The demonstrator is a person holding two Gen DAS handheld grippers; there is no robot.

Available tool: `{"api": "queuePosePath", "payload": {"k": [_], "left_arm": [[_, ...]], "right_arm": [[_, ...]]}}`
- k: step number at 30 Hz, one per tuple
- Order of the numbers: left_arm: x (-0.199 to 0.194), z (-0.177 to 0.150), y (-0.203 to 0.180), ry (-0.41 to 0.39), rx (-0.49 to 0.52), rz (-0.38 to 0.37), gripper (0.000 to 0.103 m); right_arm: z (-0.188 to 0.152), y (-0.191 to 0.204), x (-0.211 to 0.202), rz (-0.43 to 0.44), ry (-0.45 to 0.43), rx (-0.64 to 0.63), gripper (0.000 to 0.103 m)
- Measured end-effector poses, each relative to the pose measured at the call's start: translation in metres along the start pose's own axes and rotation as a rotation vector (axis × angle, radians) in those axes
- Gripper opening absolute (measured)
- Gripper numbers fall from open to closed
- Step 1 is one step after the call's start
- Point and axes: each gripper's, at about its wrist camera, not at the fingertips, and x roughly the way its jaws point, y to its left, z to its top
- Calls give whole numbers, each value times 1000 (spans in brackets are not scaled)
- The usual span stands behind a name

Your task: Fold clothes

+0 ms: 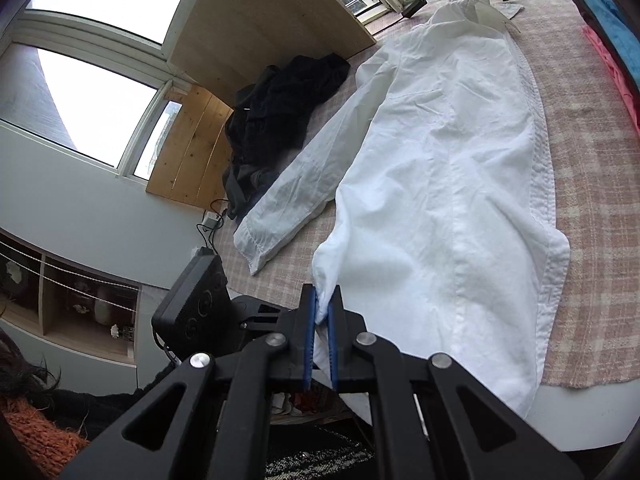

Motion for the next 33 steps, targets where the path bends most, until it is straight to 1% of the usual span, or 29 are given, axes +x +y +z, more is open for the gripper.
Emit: {"api": "queuePosePath", "payload": {"k": [1,3,5,6,8,11,12,13,14,16,17,19,21,22,23,24,25,26,27,28,30,31,32,33], "left_arm": [[8,-1,-4,21,13,-2,1],[23,-4,-12,63,40,-7,2],[34,-5,-18,91,49,-2,2],[34,-6,-21,99,57,-1,2],[35,-8,-26,115,73,1,7],[15,-17,-24,154,67,-10,10],[2,-18,-22,151,75,5,10],[-13,-17,-20,139,88,24,14],[-27,-15,-17,119,93,43,21],[-50,-3,-5,67,79,78,29],[-56,7,3,44,59,95,29],[-56,29,19,0,21,126,29],[-40,45,31,-26,-13,145,29],[-27,50,38,-22,-36,159,30],[-11,52,46,-3,-79,146,29],[8,52,52,19,-135,106,29],[25,54,53,29,-176,44,29],[40,58,47,23,-188,-23,29],[56,65,36,11,-177,-66,29],[70,73,23,2,-158,-98,29],[98,88,0,-38,-155,-168,29],[112,94,-9,-41,-164,-193,29],[127,101,-17,-24,-178,-208,29],[134,102,-24,-2,-171,-195,29]], "right_arm": [[4,3,-8,7,-19,-4,5],[15,13,-25,50,-58,-18,5],[22,27,-40,33,-84,-63,5],[26,34,-47,26,-97,-84,5],[30,42,-59,35,-110,-106,5],[31,42,-70,7,-128,-116,5],[32,40,-73,1,-132,-113,5],[31,36,-75,-2,-137,-101,5],[30,32,-77,2,-144,-89,5],[30,27,-80,12,-152,-70,5],[31,26,-81,17,-154,-62,5],[32,28,-78,26,-154,-65,5],[33,34,-74,41,-149,-82,5],[34,38,-73,48,-147,-92,5],[34,41,-72,53,-145,-99,5],[34,44,-72,60,-144,-107,5],[35,47,-73,65,-144,-111,5],[37,50,-75,59,-147,-117,5],[39,52,-78,53,-151,-122,5],[43,55,-82,45,-155,-132,5],[48,59,-90,28,-170,-143,5],[50,60,-93,27,-171,-148,5],[52,61,-95,18,-173,-154,5],[53,62,-94,10,-167,-158,5]]}}
